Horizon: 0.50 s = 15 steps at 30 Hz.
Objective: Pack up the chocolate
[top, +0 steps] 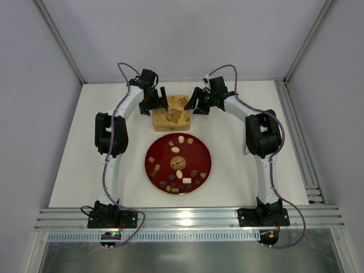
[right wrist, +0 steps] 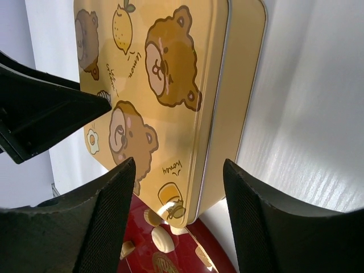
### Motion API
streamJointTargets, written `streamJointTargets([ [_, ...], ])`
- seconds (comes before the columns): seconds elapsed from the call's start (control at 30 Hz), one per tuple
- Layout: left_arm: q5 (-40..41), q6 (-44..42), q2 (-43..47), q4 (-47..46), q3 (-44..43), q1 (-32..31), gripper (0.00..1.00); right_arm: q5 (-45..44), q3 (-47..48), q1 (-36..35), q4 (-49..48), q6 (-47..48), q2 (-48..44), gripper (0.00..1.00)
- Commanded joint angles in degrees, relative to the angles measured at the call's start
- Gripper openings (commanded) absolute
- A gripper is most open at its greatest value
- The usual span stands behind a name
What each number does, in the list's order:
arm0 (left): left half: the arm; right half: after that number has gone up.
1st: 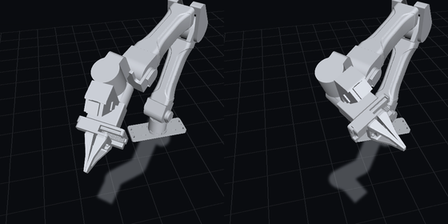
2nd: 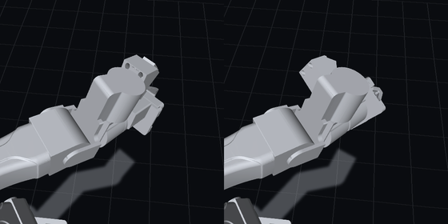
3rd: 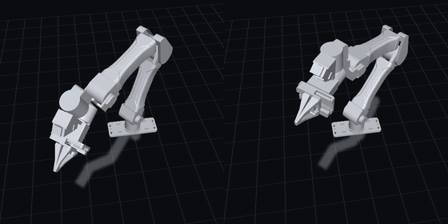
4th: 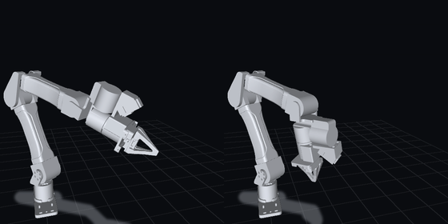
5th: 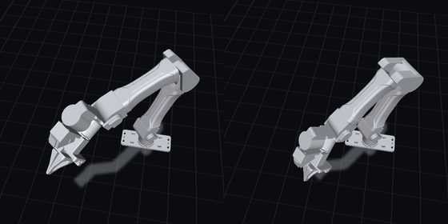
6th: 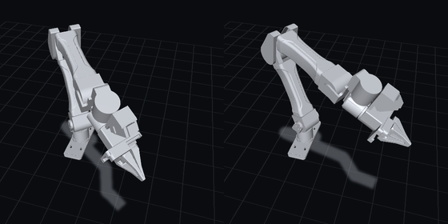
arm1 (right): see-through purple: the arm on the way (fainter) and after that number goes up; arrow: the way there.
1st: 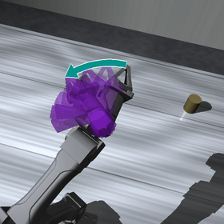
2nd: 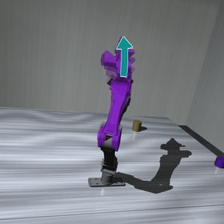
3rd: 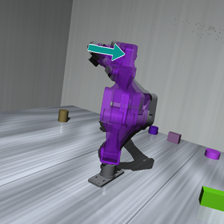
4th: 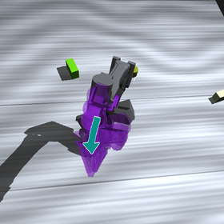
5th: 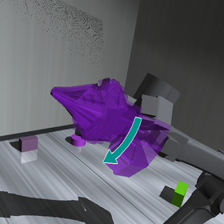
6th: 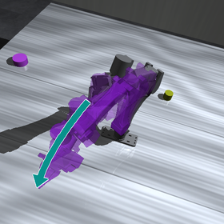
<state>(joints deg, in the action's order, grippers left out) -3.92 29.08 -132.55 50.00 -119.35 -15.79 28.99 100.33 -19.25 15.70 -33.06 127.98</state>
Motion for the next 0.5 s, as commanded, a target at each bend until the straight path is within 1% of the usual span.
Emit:
streamJointTargets([
  [0.0, 2.08, -2.98, 1.94, 3.79, -1.06, 1.38, 0.94, 1.15, 2.06, 0.79, -3.22, 0.71, -3.97, 0.65],
  [0.27, 2.60, -3.42, 7.56, 3.26, -1.32, 2.43, 0.94, -0.60, -0.92, 2.19, -4.71, 0.71, -10.20, 0.69],
  [0.33, 2.61, -3.42, 9.23, 3.00, -0.36, 2.52, 0.94, -1.74, -3.11, 2.28, -4.89, 1.15, -13.89, 0.75],
  [0.37, 2.43, -3.33, 11.24, 2.91, 0.16, 2.43, 0.94, -2.79, -4.00, 2.28, -4.98, 1.33, -15.21, 0.85],
  [0.4, 2.17, -3.24, 12.31, 2.83, 1.82, 2.43, 0.94, -3.41, -4.88, 2.28, -4.89, 1.85, -16.61, 0.88],
  [0.43, 1.64, -3.07, 13.80, 2.65, 2.97, 2.43, 0.94, -3.94, -7.15, 2.28, -4.98, 2.12, -20.11, 0.90],
  [0.47, 1.29, -2.89, 16.77, 2.39, 4.29, 2.43, 0.93, -5.16, -8.30, 2.28, -4.89, 2.47, -21.79, 0.99],
])
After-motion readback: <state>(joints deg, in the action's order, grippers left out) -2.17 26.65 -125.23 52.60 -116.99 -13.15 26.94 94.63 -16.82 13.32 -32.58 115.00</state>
